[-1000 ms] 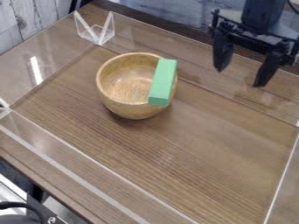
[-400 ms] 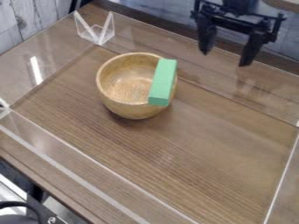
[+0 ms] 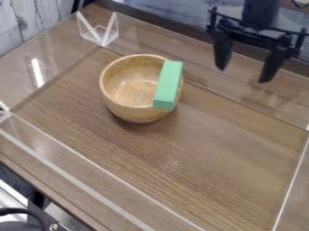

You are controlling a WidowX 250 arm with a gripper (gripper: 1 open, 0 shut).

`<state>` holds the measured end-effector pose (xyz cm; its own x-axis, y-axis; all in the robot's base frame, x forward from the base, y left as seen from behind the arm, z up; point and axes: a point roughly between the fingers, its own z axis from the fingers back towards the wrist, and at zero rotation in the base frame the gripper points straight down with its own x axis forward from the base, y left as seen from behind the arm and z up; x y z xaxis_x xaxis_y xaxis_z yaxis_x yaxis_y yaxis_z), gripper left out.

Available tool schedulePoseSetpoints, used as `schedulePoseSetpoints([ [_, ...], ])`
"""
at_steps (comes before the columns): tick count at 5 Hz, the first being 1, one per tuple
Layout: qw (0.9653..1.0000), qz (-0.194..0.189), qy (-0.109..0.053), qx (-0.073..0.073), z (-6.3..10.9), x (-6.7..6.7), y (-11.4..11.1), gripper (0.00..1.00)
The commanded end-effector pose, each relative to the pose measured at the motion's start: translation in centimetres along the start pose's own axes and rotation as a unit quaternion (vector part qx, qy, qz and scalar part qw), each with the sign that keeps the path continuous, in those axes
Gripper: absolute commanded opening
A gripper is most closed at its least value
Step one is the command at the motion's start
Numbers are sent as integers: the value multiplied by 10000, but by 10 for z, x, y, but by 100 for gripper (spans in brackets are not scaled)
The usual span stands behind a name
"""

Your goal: Put green object into wooden bowl

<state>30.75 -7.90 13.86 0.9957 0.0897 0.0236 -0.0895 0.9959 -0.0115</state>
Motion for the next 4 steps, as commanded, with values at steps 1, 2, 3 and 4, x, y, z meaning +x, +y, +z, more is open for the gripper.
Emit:
schedulePoseSetpoints([
  [1,9993,218,-316,-44,20,6,11,100],
  [2,9985,404,-359,-32,23,9,25,100],
  [3,9993,110,-347,-74,26,1,23,100],
  [4,9990,-208,-345,-170,27,-5,15,100],
])
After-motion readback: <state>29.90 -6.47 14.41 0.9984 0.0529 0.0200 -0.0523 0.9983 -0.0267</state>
